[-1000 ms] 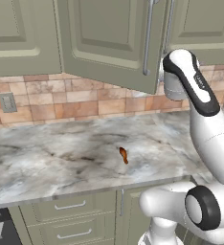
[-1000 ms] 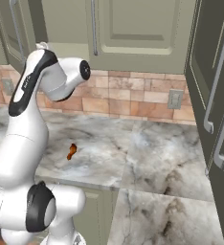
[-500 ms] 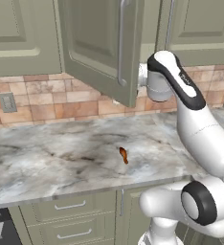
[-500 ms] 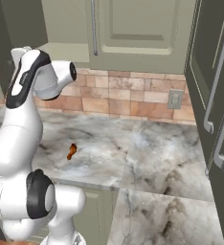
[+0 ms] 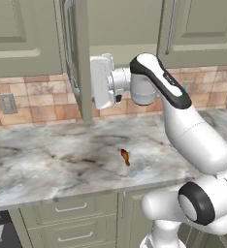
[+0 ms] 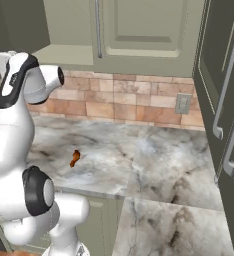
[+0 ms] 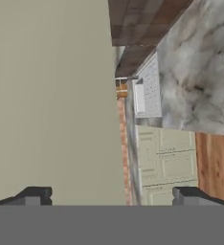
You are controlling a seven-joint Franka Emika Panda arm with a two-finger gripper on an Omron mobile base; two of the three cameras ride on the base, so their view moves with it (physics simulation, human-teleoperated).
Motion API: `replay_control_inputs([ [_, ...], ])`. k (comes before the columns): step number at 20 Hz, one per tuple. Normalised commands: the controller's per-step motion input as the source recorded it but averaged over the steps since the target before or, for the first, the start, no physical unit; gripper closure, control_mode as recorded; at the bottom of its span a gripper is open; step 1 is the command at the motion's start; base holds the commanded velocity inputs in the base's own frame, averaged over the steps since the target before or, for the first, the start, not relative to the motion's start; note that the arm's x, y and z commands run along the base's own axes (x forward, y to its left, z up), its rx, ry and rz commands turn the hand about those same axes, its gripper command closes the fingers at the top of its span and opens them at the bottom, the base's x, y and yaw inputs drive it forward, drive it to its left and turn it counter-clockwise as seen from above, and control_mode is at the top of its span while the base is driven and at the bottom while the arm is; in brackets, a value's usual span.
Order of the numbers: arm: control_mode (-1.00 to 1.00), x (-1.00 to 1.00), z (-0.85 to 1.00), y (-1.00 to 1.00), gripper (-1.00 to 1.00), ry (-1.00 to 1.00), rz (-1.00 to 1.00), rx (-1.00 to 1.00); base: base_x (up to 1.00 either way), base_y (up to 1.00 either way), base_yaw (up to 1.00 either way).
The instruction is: Retrieve the tupperware from the cabinet, then place the raw meat into the tupperware to avoid contamination.
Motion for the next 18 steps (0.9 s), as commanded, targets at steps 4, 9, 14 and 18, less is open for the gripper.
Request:
replay_control_inputs([
  [4, -1.0, 0.0, -0.04, 0.24, -1.0, 0.0, -0.07, -0.04, 0.0, 0.0, 0.0],
  [9, -1.0, 0.0, -0.01, 0.04, -1.0, -0.04, -0.11, -0.01, 0.0, 0.0, 0.0],
  [14, -1.0, -0.01, -0.24, 0.17, -1.0, -0.12, -0.13, -0.03, 0.0, 0.0, 0.0],
  [18, -1.0, 0.0, -0.45, 0.48, -1.0, -0.16, -0.15, -0.07, 0.0, 0.0, 0.0],
])
